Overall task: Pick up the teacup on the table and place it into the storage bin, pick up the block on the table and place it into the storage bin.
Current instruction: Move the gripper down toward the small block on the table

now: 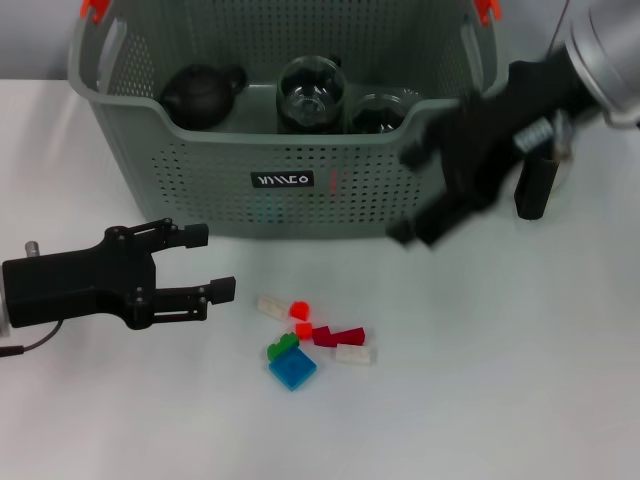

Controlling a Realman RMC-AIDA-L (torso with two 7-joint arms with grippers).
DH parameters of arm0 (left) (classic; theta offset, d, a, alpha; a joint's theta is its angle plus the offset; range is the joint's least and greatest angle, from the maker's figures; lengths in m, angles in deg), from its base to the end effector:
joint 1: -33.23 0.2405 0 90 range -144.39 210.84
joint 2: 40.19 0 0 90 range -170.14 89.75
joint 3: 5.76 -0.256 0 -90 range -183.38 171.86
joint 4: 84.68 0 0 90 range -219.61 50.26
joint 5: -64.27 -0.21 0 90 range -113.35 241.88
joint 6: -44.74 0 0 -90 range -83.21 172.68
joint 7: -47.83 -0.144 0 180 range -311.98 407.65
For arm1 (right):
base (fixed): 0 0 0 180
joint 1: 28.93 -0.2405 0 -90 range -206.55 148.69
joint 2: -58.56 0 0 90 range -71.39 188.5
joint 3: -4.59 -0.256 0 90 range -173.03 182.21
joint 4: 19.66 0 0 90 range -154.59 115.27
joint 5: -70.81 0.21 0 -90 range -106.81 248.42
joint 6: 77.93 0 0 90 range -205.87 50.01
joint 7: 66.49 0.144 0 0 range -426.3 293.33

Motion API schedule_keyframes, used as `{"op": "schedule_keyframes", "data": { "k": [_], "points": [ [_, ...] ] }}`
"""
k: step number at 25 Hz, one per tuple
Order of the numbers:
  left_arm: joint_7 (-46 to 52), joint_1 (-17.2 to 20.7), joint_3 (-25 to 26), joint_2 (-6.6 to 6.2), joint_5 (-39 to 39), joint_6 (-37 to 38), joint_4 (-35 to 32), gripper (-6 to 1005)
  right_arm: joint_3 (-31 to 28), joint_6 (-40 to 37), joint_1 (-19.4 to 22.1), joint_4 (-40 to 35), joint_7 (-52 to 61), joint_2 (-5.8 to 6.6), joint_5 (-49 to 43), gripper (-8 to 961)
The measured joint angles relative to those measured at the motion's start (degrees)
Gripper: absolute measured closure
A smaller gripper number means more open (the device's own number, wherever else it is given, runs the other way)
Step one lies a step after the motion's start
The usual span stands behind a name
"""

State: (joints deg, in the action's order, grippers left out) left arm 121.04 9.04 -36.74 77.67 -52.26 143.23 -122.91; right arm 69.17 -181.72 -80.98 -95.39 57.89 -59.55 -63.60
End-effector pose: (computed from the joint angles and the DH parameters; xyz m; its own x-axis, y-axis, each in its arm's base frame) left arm -0.2954 0.2902 0.0259 0.7613 0.3124 0.5682 0.4708 -0.8688 -0.1531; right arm 0.0679 0.3715 0.0305 0.9756 -0.1791 0.1267 -0.1662 -0.9803 -0.1063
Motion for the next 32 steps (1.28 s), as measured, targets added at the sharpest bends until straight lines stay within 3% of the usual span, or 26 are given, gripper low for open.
{"op": "schedule_keyframes", "data": {
  "k": [7, 21, 32],
  "points": [
    [0.0, -0.8, 0.0, 0.0, 0.0, -0.2, 0.0, 139, 5.5, -4.4, 0.9, 2.6, 1.5, -2.25, -9.2, 13],
    [0.0, -1.0, -0.2, 0.09, 0.0, -1.1, 0.4, 139, 23.2, 12.7, -3.8, 22.7, 3.5, -2.72, -6.7, 23],
    [0.0, -1.2, -0.1, 0.21, 0.0, -1.5, 0.5, 139, 32.3, 21.3, -4.1, 26.0, 5.6, -2.81, -3.2, 32]
  ]
}}
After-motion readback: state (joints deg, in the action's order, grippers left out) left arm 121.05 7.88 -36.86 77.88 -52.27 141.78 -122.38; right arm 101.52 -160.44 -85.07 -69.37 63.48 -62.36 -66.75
